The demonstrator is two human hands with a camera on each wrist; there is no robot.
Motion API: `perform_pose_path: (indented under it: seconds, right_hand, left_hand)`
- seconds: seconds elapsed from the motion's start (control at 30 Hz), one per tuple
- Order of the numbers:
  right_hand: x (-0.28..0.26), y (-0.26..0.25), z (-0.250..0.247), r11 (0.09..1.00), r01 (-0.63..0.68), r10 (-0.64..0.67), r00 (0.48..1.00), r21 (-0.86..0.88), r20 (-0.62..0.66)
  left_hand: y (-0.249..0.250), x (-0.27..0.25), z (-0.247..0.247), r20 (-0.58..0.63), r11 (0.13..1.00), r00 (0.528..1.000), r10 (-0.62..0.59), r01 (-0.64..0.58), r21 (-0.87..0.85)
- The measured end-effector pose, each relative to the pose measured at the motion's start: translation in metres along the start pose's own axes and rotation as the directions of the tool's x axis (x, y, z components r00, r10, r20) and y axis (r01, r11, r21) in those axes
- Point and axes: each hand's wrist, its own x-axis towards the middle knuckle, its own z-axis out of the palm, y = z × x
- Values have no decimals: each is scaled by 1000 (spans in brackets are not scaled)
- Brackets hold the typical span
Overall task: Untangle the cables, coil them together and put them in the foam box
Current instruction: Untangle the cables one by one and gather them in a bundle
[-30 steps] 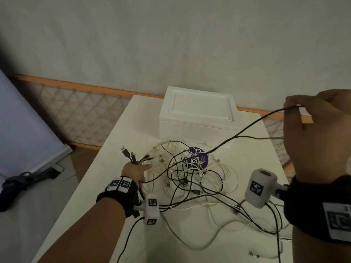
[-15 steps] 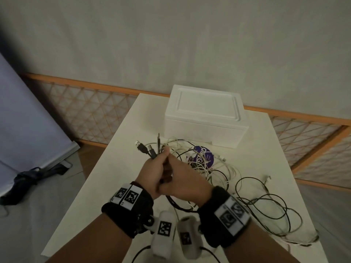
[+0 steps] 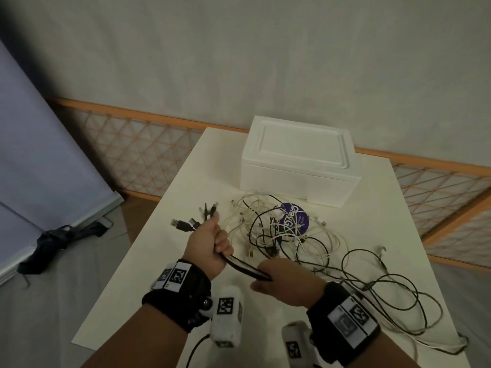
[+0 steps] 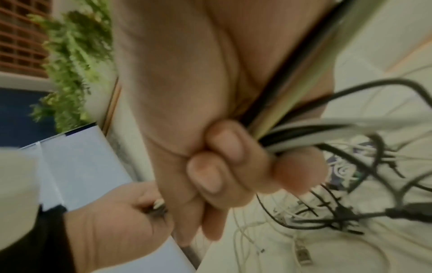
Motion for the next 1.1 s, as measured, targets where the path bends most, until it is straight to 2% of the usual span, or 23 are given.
perform_pose_path:
  seconds: [0.1,0.2,0.3,0.47,0.57,0.63,0.67,0.73,0.8,0.87,0.97,1.03,1.1]
  right_hand:
    - [-15,27,5,988,-117,120,992,-97,28]
    - [-37,65,14,945,-281,289,957,-166,26]
    - [-49,85,19,923,-356,365,930,-146,41]
    - [-62,88,18,917,-397,386,907,34,168]
    - [-68,99,29,842,-510,484,858,176,170]
    - [-63,110,37,840,-539,534,842,60,83]
    - [-58,115,39,840,-543,543,840,20,-8]
    - [-45,112,40,867,-498,493,847,28,-197]
    - [-27,101,38,898,-437,430,847,51,-313]
    - [-6,94,41,918,-396,380,869,17,-318]
    - [15,91,50,898,-395,352,909,-194,-222]
    - [19,93,54,858,-433,379,897,-277,-229]
    - [17,96,53,849,-456,382,879,-268,-285]
  left_hand:
    - [19,6,-11,-92,985,987,135,-144,-98]
    - [48,18,-39,-224,961,951,214,-245,-125]
    - [50,23,-57,-270,966,942,201,-237,-107]
    - [22,22,-61,-249,979,951,184,-200,-41]
    - [1,22,-67,-253,989,956,146,-147,17]
    - [-13,20,-70,-274,988,950,148,-132,77]
    - [-19,18,-70,-278,987,948,152,-129,100]
    - [-26,15,-67,-256,985,953,162,-140,103]
    - [-28,12,-64,-208,984,963,173,-158,87]
    - [-27,9,-59,-159,980,970,183,-166,111]
    - [-26,3,-53,-82,953,972,219,-195,231]
    - [-25,-2,-50,-28,941,972,234,-220,256]
    - [-22,-6,-46,9,933,968,249,-243,264]
